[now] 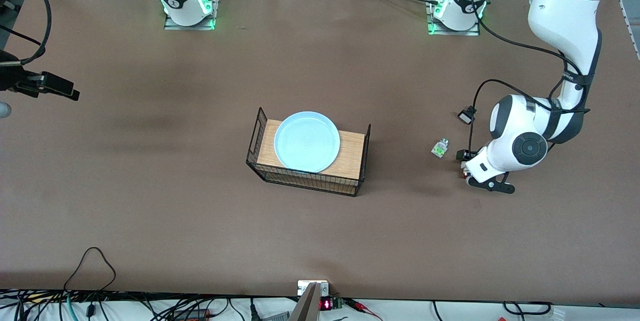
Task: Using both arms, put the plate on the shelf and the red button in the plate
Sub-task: 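Grasp the red push button with the left gripper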
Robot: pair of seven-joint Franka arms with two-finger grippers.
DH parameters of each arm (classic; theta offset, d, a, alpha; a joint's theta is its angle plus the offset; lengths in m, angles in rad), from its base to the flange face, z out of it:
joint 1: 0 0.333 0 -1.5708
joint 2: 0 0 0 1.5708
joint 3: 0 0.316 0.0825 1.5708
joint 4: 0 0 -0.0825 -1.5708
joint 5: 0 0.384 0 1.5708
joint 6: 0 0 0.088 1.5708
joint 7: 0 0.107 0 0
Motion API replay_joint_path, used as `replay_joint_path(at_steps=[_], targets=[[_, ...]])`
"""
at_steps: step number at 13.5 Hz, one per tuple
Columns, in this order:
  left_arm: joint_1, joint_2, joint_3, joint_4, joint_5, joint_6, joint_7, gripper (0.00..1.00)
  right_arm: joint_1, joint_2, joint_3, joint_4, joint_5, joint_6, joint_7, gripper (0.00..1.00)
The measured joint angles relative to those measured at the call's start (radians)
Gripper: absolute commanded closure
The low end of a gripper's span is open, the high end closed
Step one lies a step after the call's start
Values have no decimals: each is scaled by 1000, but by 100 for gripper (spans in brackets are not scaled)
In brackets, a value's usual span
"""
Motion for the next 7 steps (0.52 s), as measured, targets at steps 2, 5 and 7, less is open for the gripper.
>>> replay_joint_path(at_steps=[2,5,7], targets=[[0,-3,-1,2,0,0,0,5,1,-5,1,0,-1,1,-2,0],[-2,-3,-3,2,0,6,0,5,2,-7,5,0,-4,1,-2,0],[-6,-1,-4,1,0,19,0,5,2,-7,6,0,-5,3,-2,0]])
